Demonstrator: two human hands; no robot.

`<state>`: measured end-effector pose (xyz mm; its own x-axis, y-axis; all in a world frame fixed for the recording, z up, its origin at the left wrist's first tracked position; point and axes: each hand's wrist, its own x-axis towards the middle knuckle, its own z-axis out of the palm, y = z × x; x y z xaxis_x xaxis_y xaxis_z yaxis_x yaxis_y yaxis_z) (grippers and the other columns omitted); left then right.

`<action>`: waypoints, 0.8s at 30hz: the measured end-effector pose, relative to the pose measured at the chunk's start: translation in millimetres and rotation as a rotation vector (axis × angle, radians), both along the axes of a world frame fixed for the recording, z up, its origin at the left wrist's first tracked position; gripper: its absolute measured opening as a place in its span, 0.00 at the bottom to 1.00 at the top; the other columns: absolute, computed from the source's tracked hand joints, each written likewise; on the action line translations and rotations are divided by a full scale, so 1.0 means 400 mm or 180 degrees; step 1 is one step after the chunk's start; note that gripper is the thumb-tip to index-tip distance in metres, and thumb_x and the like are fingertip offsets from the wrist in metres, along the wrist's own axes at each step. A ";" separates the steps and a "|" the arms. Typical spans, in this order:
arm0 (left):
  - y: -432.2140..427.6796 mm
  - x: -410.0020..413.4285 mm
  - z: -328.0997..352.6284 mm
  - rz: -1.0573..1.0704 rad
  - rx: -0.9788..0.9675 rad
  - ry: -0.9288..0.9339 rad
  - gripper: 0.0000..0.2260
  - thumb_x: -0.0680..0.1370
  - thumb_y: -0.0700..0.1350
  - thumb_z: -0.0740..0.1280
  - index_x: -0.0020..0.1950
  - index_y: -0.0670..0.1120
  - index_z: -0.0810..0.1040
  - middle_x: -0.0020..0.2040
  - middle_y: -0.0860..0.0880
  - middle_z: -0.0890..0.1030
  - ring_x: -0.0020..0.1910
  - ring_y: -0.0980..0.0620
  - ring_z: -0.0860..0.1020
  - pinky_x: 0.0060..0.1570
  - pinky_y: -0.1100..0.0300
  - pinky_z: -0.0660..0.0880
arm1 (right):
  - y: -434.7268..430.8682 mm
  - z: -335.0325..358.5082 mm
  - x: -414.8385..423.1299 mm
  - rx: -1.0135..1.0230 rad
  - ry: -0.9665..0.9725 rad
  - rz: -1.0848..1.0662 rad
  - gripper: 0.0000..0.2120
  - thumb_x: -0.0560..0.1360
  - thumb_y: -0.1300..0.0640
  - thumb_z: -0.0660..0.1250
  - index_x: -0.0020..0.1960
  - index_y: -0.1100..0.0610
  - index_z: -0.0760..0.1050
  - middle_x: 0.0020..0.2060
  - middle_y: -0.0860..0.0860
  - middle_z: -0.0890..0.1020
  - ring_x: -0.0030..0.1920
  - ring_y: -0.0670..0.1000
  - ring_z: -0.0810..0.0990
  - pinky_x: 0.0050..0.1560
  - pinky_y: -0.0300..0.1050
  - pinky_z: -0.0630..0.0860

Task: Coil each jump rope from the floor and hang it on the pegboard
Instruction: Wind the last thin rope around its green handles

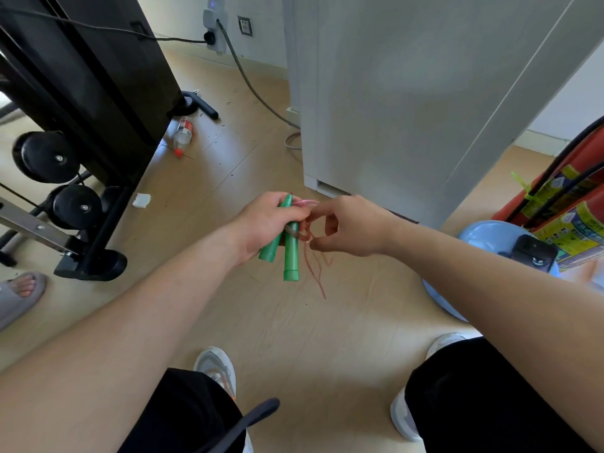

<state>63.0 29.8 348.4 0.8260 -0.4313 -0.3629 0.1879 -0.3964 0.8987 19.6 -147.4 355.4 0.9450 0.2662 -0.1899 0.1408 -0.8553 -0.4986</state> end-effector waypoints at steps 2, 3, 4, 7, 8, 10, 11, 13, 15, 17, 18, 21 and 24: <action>-0.002 -0.004 0.000 -0.0113 0.0127 -0.0153 0.08 0.80 0.43 0.67 0.57 0.43 0.81 0.44 0.43 0.84 0.38 0.53 0.82 0.38 0.60 0.77 | 0.001 -0.006 0.005 -0.0004 0.0054 0.0074 0.10 0.73 0.48 0.71 0.54 0.46 0.79 0.34 0.43 0.75 0.34 0.43 0.73 0.35 0.40 0.67; -0.003 -0.005 0.000 -0.0145 0.0256 -0.0271 0.07 0.80 0.43 0.67 0.56 0.43 0.80 0.42 0.44 0.83 0.37 0.53 0.81 0.38 0.60 0.77 | -0.001 -0.006 0.008 -0.0035 0.0056 0.0111 0.06 0.73 0.50 0.71 0.49 0.47 0.78 0.33 0.43 0.74 0.33 0.43 0.72 0.35 0.40 0.67; -0.002 -0.004 -0.002 -0.0160 0.0403 -0.0376 0.06 0.80 0.43 0.67 0.55 0.43 0.79 0.42 0.45 0.83 0.37 0.52 0.82 0.39 0.59 0.77 | -0.005 -0.004 0.011 -0.0065 0.0042 0.0150 0.03 0.74 0.51 0.70 0.46 0.46 0.77 0.32 0.43 0.73 0.33 0.43 0.72 0.35 0.39 0.67; 0.007 0.008 -0.018 -0.0126 0.0837 -0.0599 0.03 0.79 0.42 0.67 0.52 0.46 0.78 0.43 0.46 0.84 0.44 0.45 0.84 0.49 0.50 0.80 | -0.026 0.004 0.022 -0.0059 -0.0005 0.0075 0.03 0.76 0.51 0.69 0.43 0.46 0.76 0.35 0.42 0.75 0.36 0.43 0.73 0.35 0.36 0.67; 0.013 0.013 -0.023 -0.0102 0.1072 -0.0743 0.02 0.78 0.43 0.67 0.51 0.48 0.77 0.44 0.46 0.83 0.47 0.44 0.83 0.51 0.49 0.79 | -0.036 0.006 0.026 0.0028 -0.0024 -0.0033 0.03 0.76 0.52 0.68 0.44 0.47 0.77 0.35 0.42 0.77 0.37 0.43 0.74 0.36 0.36 0.68; 0.022 0.020 -0.032 -0.0020 0.1461 -0.0945 0.04 0.76 0.43 0.68 0.50 0.50 0.77 0.45 0.48 0.82 0.48 0.45 0.80 0.51 0.53 0.76 | -0.058 0.009 0.030 0.0215 -0.0065 -0.0339 0.03 0.76 0.53 0.68 0.44 0.49 0.78 0.37 0.42 0.78 0.40 0.45 0.76 0.39 0.36 0.70; 0.025 0.021 -0.034 0.0030 0.1556 -0.0971 0.05 0.76 0.42 0.68 0.50 0.49 0.77 0.46 0.48 0.82 0.48 0.45 0.80 0.48 0.54 0.75 | -0.071 0.009 0.033 0.0240 -0.0092 -0.0499 0.03 0.75 0.54 0.67 0.43 0.50 0.78 0.37 0.43 0.79 0.41 0.47 0.76 0.41 0.39 0.72; 0.033 0.022 -0.035 0.0106 0.1679 -0.0985 0.05 0.76 0.41 0.68 0.51 0.49 0.77 0.47 0.49 0.80 0.47 0.46 0.78 0.44 0.57 0.71 | -0.099 0.008 0.037 0.0173 -0.0158 -0.0794 0.05 0.74 0.53 0.65 0.41 0.52 0.77 0.37 0.47 0.79 0.42 0.52 0.77 0.44 0.47 0.75; 0.039 0.025 -0.034 0.0140 0.1768 -0.1016 0.06 0.75 0.41 0.68 0.51 0.49 0.77 0.47 0.48 0.80 0.47 0.46 0.77 0.44 0.57 0.71 | -0.127 0.009 0.038 0.0010 -0.0185 -0.1098 0.08 0.74 0.49 0.64 0.40 0.51 0.76 0.37 0.49 0.79 0.42 0.54 0.77 0.42 0.49 0.75; 0.042 0.026 -0.031 0.0168 0.1831 -0.1044 0.06 0.75 0.40 0.68 0.50 0.49 0.76 0.45 0.49 0.79 0.45 0.46 0.76 0.42 0.57 0.70 | -0.155 0.012 0.038 -0.0122 -0.0133 -0.1403 0.10 0.74 0.46 0.63 0.39 0.51 0.76 0.38 0.49 0.80 0.42 0.54 0.78 0.38 0.47 0.73; 0.042 0.027 -0.030 0.0177 0.1823 -0.1052 0.06 0.75 0.41 0.68 0.50 0.49 0.76 0.44 0.50 0.79 0.44 0.47 0.76 0.41 0.57 0.68 | -0.167 0.013 0.037 -0.0211 -0.0077 -0.1506 0.10 0.74 0.46 0.63 0.40 0.51 0.77 0.38 0.49 0.80 0.42 0.54 0.78 0.38 0.46 0.73; 0.034 0.025 -0.025 0.0136 0.1516 -0.0963 0.03 0.77 0.42 0.68 0.49 0.50 0.77 0.40 0.52 0.80 0.40 0.52 0.77 0.37 0.60 0.68 | -0.193 0.013 0.028 -0.0696 0.0294 -0.1422 0.09 0.73 0.45 0.66 0.48 0.48 0.79 0.43 0.48 0.81 0.46 0.53 0.80 0.43 0.46 0.74; 0.019 0.019 -0.020 0.0074 0.1073 -0.0809 0.03 0.77 0.41 0.68 0.49 0.48 0.78 0.39 0.52 0.82 0.39 0.54 0.79 0.43 0.57 0.74 | -0.175 0.007 0.012 -0.1245 0.0623 -0.1038 0.21 0.71 0.45 0.71 0.63 0.46 0.74 0.51 0.47 0.79 0.54 0.54 0.78 0.52 0.49 0.77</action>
<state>70.6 37.3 340.2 0.9155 -0.3036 -0.2640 -0.0108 -0.6745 0.7382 24.5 -217.2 358.2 0.9038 -0.1604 -0.3967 -0.2262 -0.9660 -0.1248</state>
